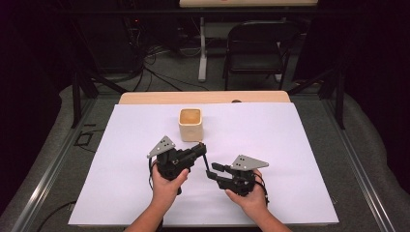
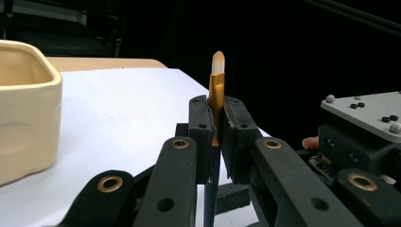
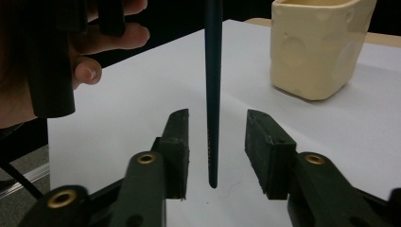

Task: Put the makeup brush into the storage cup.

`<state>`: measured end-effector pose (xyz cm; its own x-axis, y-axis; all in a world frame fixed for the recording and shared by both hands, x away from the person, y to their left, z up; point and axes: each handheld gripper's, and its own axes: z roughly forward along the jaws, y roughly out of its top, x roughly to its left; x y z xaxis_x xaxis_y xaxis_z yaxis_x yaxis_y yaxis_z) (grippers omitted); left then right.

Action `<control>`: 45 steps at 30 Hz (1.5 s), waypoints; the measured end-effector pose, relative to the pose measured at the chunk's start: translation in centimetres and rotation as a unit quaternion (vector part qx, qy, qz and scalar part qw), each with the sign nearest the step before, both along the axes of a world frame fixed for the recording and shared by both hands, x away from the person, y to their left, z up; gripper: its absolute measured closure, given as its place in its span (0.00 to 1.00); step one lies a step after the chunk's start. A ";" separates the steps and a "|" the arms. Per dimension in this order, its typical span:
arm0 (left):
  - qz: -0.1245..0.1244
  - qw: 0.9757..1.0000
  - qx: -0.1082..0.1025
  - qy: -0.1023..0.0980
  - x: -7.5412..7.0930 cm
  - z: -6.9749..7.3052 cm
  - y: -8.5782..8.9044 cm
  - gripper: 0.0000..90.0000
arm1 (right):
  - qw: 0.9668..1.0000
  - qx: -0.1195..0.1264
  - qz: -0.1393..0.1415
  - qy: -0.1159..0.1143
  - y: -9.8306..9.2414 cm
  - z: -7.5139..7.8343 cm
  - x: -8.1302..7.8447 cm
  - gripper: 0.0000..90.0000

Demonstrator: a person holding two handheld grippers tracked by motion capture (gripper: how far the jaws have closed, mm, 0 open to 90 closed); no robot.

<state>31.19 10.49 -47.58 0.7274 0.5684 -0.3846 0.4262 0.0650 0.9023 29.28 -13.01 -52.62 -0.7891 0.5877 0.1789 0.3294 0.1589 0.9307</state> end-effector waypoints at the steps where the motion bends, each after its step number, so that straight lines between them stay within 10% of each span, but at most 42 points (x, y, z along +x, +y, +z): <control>1: 0.000 1.000 0.001 -0.001 0.0 0.0 0.0 0.92 | 1.000 -0.003 0.000 -0.002 0.0 0.0 0.0 0.63; 16: 0.006 1.000 0.020 -0.016 0.0 0.2 0.0 0.92 | 1.000 -0.028 -0.009 -0.005 0.5 -0.6 0.3 0.40; 45: 0.028 0.996 0.066 -0.053 0.6 0.1 0.0 0.93 | 0.999 -0.037 -0.023 -0.012 -0.2 -0.8 0.4 0.41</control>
